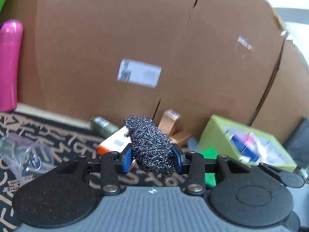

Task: Organize objects
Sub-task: 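Carry the scrubber and green box into the light-green box while opening both tools, then move both tools back toward the pile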

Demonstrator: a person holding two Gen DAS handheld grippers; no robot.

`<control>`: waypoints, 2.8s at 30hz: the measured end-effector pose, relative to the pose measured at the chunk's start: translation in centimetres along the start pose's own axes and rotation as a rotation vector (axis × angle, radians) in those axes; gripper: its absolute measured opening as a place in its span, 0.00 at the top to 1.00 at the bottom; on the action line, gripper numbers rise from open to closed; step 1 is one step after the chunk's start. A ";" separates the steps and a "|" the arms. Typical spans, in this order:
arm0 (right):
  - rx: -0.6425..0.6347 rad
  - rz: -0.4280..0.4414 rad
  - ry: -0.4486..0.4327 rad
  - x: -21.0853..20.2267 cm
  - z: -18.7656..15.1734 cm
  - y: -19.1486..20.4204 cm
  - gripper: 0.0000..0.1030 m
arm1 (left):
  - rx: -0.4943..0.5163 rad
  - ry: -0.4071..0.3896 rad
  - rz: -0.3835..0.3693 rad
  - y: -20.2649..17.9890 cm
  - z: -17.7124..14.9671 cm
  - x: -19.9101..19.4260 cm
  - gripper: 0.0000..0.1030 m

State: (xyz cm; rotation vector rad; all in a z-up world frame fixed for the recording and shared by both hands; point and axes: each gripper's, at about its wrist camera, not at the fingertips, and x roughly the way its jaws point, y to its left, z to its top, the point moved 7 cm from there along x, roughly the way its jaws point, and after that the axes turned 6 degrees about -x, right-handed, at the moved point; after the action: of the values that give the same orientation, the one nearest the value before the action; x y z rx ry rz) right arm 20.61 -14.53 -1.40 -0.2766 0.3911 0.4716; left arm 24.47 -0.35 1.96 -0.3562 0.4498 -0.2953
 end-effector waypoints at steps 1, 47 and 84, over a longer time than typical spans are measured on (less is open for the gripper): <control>0.010 -0.021 -0.028 -0.6 0.4 -0.7 0.42 | -0.004 -0.014 -0.007 -0.5 0.3 -0.2 0.58; 0.384 -0.890 -0.200 -11.0 -4.3 -22.3 0.00 | 0.131 0.070 -0.225 -19.6 -1.4 9.2 0.04; 0.161 -0.539 -0.282 -6.4 -0.1 -13.1 0.00 | 0.105 -0.016 0.158 -2.8 1.3 5.3 0.04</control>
State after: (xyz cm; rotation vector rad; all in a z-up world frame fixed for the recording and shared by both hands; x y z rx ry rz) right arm 21.70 -28.25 3.44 -0.1468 0.0677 -0.0534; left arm 29.07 -4.42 2.20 -0.2192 0.4425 -0.1619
